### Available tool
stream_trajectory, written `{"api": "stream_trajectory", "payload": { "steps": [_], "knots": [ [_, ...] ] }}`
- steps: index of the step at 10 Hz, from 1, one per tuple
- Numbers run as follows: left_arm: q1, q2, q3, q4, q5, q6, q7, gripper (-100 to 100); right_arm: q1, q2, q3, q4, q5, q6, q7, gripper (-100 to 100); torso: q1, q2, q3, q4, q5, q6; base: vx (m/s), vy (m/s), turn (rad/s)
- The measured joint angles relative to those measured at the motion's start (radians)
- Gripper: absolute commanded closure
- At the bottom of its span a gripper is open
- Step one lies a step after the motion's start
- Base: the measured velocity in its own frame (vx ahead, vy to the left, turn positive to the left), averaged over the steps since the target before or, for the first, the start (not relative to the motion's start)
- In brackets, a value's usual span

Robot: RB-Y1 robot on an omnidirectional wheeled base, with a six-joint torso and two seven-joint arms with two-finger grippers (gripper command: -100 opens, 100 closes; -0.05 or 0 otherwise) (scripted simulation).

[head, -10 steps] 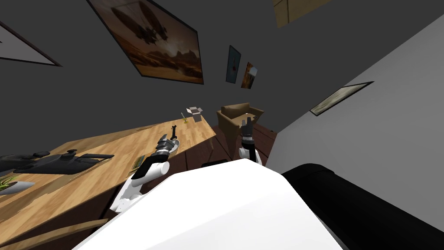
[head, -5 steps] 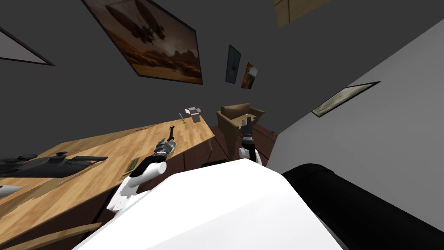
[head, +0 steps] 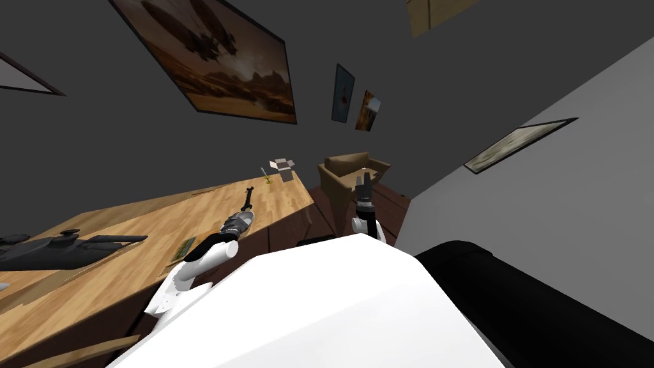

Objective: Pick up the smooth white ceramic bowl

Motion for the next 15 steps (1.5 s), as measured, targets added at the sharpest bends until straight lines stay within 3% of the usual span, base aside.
{"api": "stream_trajectory", "payload": {
  "steps": [2, 4, 8, 11, 15],
  "knots": [
    [-0.017, 0.033, 0.029, 0.079, 0.009, 0.048, 0.013, -100, 0.0, 0.0, 0.0, 0.0, 0.0, 0.0, 0.0, 0, 0.0, -0.002, -0.001, 0.0, 0.0, 0.0, 0.107, -0.059, 0.023],
    [-0.011, 0.037, 0.059, 0.106, -0.005, 0.104, 0.029, -100, 0.0, 0.0, 0.0, 0.0, 0.0, 0.0, 0.0, 0, -0.001, -0.002, -0.001, -0.001, 0.0, 0.0, 0.083, -0.049, 0.016],
    [-0.036, 0.084, 0.096, 0.227, -0.005, 0.158, 0.048, -100, 0.0, 0.0, 0.0, 0.0, 0.0, 0.0, 0.0, 0, 0.002, -0.002, -0.001, -0.001, 0.0, 0.0, 0.098, -0.024, 0.01],
    [-0.025, 0.109, 0.124, 0.291, -0.007, 0.203, 0.064, -100, 0.0, 0.0, 0.0, 0.0, 0.0, 0.0, 0.0, 0, 0.002, -0.002, -0.001, -0.001, 0.0, 0.0, 0.1, -0.013, 0.004],
    [-0.036, 0.108, 0.138, 0.377, -0.036, 0.236, 0.084, -100, 0.0, 0.0, 0.0, 0.0, 0.0, 0.0, 0.0, 0, 0.005, -0.001, -0.001, 0.0, 0.001, 0.0, 0.09, 0.014, -0.015]
  ]
}}
